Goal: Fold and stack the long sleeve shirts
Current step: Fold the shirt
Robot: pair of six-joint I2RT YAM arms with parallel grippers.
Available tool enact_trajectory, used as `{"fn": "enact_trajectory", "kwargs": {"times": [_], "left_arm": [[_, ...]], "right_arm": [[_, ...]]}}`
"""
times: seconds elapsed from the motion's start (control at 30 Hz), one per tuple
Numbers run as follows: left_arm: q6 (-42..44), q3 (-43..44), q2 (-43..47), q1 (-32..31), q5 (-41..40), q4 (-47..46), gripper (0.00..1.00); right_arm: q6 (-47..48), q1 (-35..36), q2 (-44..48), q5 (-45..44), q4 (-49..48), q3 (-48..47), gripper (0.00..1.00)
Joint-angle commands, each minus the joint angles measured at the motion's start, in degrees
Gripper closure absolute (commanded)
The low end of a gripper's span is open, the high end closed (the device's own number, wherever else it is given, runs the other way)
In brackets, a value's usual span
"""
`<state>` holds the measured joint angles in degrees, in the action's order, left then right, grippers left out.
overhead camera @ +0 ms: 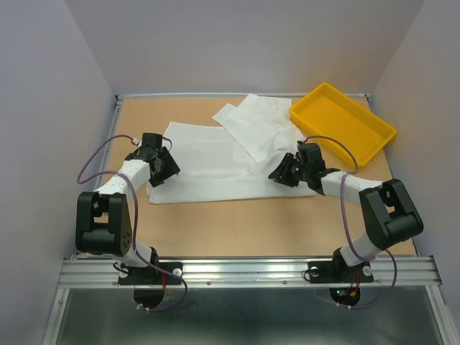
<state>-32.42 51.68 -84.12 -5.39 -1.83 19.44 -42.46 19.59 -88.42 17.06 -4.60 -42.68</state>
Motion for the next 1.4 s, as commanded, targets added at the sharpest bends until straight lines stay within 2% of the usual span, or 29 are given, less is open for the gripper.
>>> {"fn": "enact_trajectory", "kwargs": {"times": [0.0, 0.17, 0.33, 0.53, 0.6, 0.77, 0.9, 1.03, 1.13, 1.17, 1.23, 1.27, 1.37], "left_arm": [[-1.24, -2.28, -2.63, 0.20, -1.34, -3.17, 0.31], [-2.38, -3.60, -6.05, 0.73, -2.30, -4.41, 0.31], [-2.55, -4.66, -7.81, 3.27, -2.66, -5.38, 0.31], [-1.77, -4.40, -7.82, 5.03, -2.57, -4.24, 0.32], [-1.33, -4.39, -6.68, 7.31, -2.74, -3.80, 0.32], [0.34, -4.22, -3.52, 9.78, -3.54, -2.31, 0.32], [2.45, -2.82, 0.35, 9.87, -5.11, -0.63, 0.30], [5.87, -1.59, 5.45, 8.38, -5.29, -0.46, 0.26], [7.55, -0.71, 7.38, 5.57, -5.29, -1.68, 0.23], [8.16, -0.88, 7.91, 2.69, -4.60, -2.38, 0.23], [8.60, -1.05, 8.09, 1.00, -3.19, -5.28, 0.22], [8.61, -0.71, 7.66, -0.22, -2.40, -6.86, 0.21], [9.05, 0.61, 5.99, -1.55, -0.46, -8.89, 0.20]], "right_arm": [[-1.93, 0.27, 0.53, 1.22, -5.77, 6.18, 0.62], [-1.58, 0.18, 4.56, 1.40, -5.16, 13.40, 0.62], [-1.67, -0.69, 11.42, -3.17, -1.73, 19.37, 0.63], [-0.61, -4.91, 19.14, -7.21, 4.42, 20.44, 0.63], [0.27, -6.32, 20.91, -9.40, 8.19, 20.00, 0.63], [3.25, -13.78, 24.09, -13.09, 14.34, 19.91, 0.63], [6.41, -14.23, 24.79, -14.51, 18.66, 15.71, 0.63], [8.79, -13.45, 27.16, -10.65, 18.93, 9.47, 0.63], [12.91, -11.08, 24.45, -8.71, 18.58, 1.22, 0.61], [15.01, -10.55, 21.83, -8.01, 18.14, -2.55, 0.59], [16.70, -9.84, 19.09, -6.69, 16.91, -5.91, 0.55], [17.66, -9.75, 16.03, -5.99, 15.60, -8.89, 0.49], [18.72, -9.31, 11.71, -5.11, 12.26, -12.68, 0.41]]}}
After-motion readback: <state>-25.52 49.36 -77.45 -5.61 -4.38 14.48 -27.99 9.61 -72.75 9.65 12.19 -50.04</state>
